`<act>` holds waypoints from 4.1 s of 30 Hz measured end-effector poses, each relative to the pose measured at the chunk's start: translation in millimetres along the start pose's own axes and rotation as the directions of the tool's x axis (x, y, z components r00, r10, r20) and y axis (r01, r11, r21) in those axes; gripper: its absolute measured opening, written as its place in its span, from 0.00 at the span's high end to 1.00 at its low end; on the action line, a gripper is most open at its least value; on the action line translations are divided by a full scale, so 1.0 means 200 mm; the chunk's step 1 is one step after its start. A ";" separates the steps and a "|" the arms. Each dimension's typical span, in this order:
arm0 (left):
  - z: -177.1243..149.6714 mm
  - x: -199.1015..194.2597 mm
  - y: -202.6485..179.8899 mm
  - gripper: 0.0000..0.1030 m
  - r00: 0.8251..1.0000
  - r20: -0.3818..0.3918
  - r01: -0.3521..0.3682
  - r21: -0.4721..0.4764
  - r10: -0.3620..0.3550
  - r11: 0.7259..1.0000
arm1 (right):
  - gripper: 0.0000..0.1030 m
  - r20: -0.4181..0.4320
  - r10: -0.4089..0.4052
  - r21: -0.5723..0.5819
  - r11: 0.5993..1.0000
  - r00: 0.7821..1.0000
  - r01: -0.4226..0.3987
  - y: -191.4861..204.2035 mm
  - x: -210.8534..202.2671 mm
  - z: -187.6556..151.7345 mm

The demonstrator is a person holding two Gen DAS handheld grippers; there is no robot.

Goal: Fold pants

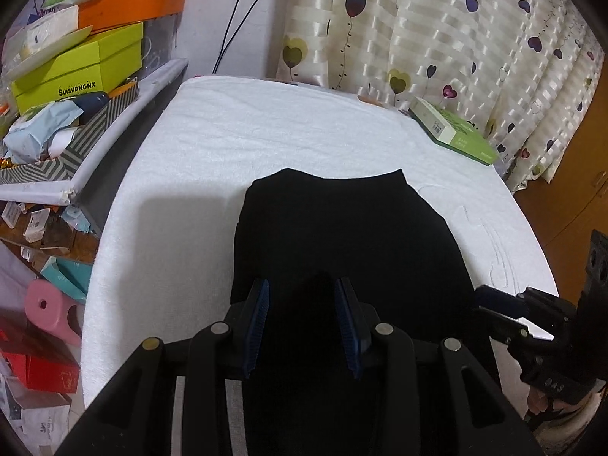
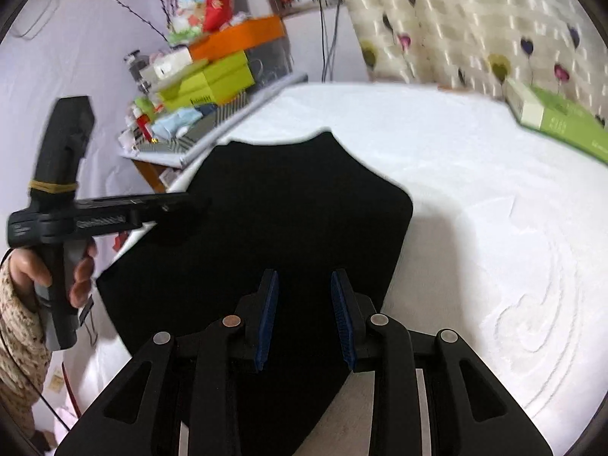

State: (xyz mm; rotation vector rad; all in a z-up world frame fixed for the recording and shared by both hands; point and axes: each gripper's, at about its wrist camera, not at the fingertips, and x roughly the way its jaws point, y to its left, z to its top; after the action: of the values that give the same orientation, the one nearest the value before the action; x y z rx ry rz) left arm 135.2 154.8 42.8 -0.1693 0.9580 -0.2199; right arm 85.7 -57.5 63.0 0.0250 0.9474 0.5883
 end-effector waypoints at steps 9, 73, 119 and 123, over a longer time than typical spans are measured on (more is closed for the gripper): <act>-0.03 -0.01 -0.01 0.63 0.999 0.019 -0.037 -0.010 0.037 0.999 | 0.71 0.032 -0.048 -0.054 0.997 0.998 0.049 0.04 -0.03 0.01; -0.31 -0.29 0.22 0.42 0.982 0.112 -0.123 -0.248 0.154 0.961 | 0.25 0.036 -0.072 -0.654 0.753 0.997 0.078 0.79 0.24 -0.19; -0.10 0.18 0.24 0.26 0.869 -0.043 0.410 -0.494 -0.492 0.767 | 0.67 0.100 0.099 -0.527 0.849 0.990 -0.031 0.67 0.08 -0.14; -0.07 0.20 0.22 0.26 0.872 -0.095 0.389 -0.460 -0.480 0.798 | 0.65 0.033 0.241 -0.388 0.898 0.970 -0.210 0.50 -0.02 -0.09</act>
State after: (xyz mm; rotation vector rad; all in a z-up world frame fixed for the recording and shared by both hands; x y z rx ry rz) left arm 151.2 187.2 -6.4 -0.7979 1.1598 -0.4605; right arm 23.6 20.9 82.1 -0.1929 0.7427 0.9747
